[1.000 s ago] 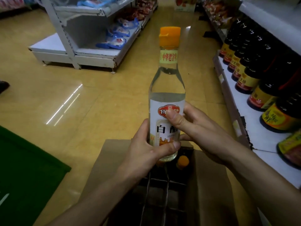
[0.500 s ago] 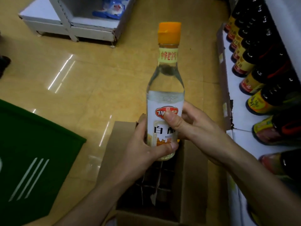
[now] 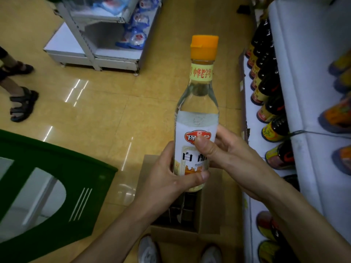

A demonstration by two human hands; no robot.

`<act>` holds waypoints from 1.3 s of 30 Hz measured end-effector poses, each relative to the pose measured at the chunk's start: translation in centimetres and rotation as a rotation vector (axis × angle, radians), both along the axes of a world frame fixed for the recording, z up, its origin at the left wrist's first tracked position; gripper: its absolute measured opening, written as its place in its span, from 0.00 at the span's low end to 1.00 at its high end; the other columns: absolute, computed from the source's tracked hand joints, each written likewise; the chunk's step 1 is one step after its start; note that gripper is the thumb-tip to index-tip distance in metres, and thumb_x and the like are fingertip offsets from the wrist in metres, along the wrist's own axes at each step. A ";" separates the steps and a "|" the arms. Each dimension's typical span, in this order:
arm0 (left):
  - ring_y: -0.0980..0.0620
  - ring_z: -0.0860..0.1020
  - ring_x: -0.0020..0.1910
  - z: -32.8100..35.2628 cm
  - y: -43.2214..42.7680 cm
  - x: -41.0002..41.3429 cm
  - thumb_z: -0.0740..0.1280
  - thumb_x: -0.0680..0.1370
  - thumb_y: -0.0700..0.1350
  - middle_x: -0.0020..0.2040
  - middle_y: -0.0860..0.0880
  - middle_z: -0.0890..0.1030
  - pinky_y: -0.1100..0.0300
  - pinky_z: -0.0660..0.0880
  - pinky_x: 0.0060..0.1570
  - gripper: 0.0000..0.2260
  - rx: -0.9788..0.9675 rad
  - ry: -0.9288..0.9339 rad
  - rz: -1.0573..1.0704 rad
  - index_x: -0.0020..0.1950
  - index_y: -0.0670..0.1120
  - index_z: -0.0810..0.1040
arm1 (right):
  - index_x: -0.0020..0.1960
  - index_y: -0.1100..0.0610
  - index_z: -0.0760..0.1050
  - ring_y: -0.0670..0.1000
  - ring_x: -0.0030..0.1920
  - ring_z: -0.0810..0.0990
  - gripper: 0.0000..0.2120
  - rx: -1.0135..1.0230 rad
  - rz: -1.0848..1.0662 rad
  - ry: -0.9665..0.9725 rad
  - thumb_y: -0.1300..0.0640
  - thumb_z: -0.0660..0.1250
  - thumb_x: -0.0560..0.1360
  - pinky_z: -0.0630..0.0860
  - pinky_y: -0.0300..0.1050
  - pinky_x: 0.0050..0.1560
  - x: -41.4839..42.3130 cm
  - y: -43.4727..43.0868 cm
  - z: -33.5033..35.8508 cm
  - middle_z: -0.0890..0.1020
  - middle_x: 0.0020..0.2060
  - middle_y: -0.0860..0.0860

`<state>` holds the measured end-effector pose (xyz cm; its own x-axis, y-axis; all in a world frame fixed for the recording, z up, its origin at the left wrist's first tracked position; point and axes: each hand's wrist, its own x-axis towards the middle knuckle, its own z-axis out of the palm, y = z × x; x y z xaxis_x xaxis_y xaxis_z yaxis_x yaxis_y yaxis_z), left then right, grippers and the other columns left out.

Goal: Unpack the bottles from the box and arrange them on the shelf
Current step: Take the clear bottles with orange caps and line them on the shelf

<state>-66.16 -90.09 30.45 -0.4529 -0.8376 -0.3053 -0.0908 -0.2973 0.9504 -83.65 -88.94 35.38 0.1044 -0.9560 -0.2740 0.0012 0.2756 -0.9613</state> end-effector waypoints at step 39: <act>0.54 0.86 0.47 48.2 11.1 -20.6 0.76 0.73 0.37 0.49 0.52 0.87 0.62 0.81 0.46 0.19 -0.377 0.183 -0.470 0.61 0.50 0.77 | 0.65 0.44 0.76 0.44 0.56 0.85 0.24 -0.375 -0.544 0.291 0.37 0.66 0.72 0.83 0.51 0.58 -15.1 20.1 48.3 0.86 0.56 0.43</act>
<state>-86.71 -78.99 78.60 -0.8157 -0.5715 0.0894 0.0436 0.0935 0.9947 -98.72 -68.84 83.70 -0.4400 -0.8872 0.1385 -0.2262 -0.0398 -0.9733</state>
